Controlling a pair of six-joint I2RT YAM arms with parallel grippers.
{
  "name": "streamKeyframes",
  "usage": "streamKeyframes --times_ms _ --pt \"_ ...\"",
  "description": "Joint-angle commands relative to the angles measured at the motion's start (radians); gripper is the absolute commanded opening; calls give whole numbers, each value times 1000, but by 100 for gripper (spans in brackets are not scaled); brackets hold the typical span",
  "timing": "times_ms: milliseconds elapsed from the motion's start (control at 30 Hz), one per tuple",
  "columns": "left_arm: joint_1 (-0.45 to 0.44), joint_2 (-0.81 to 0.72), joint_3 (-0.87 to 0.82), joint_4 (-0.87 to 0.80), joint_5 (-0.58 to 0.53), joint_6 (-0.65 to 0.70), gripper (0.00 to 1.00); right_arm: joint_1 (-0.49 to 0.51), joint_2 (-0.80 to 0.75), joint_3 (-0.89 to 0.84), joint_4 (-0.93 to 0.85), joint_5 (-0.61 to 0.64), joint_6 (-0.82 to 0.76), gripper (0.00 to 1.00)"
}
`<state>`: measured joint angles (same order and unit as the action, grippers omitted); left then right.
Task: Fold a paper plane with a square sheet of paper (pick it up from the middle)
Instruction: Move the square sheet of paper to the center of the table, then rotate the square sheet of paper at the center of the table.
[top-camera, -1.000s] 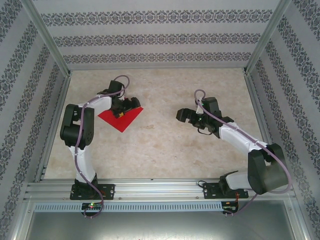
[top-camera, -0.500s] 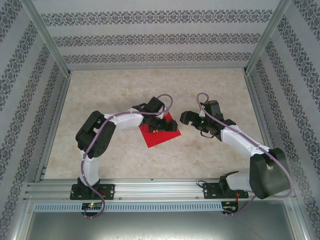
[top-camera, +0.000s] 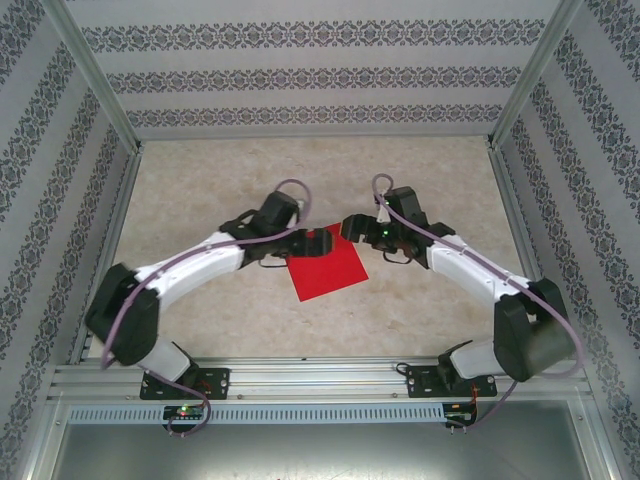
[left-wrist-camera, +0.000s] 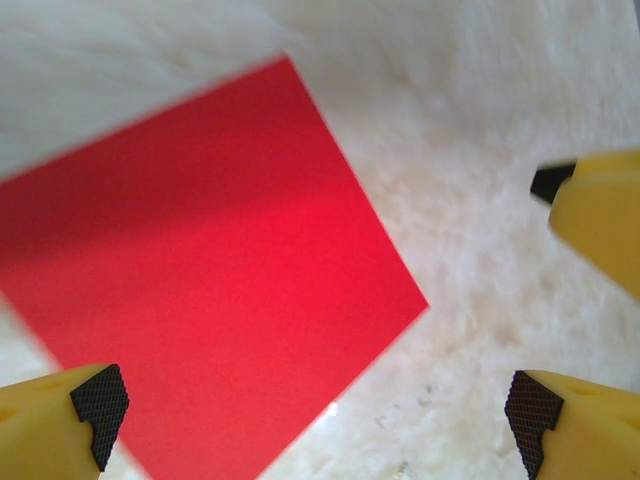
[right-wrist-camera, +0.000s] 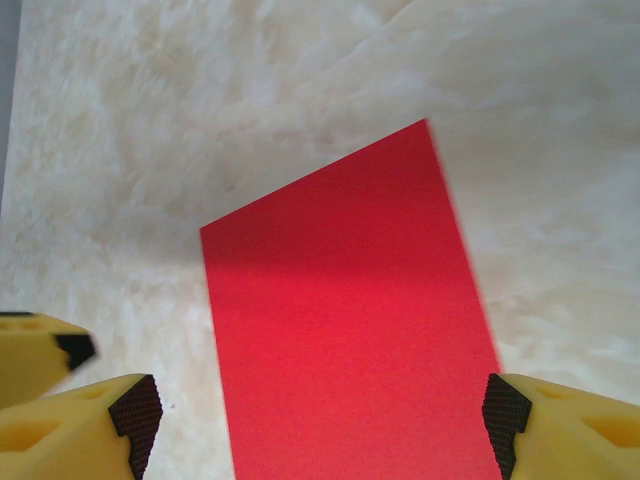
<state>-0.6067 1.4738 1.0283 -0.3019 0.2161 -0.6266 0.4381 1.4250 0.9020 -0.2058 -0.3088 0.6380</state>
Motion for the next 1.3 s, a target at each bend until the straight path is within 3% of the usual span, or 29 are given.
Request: streamKeyframes --times_ms 0,100,200,300,533,767,1000,1100,1267 --pt "47 -104 -103 -6 -157 -51 100 63 85 77 -8 -36 -3 83" --pt "80 -215 -169 -29 -215 -66 100 116 206 171 -19 -85 -13 76" --pt "113 -323 -244 -28 -261 -108 100 144 321 276 -101 -35 -1 70" --pt "135 -419 -315 9 -279 -109 100 143 397 312 -135 34 10 70" --pt "139 -559 -419 71 -386 -113 100 129 495 326 -129 14 16 69" --pt "139 -602 -451 64 -393 -144 100 151 460 128 -38 166 292 67" --pt "139 -481 -371 35 -324 -137 100 258 373 -48 106 279 625 68" --pt "140 -447 -356 59 -262 -113 100 278 327 -25 138 296 568 69" --pt "140 -446 -375 101 -217 -94 100 300 241 167 -117 385 291 76"
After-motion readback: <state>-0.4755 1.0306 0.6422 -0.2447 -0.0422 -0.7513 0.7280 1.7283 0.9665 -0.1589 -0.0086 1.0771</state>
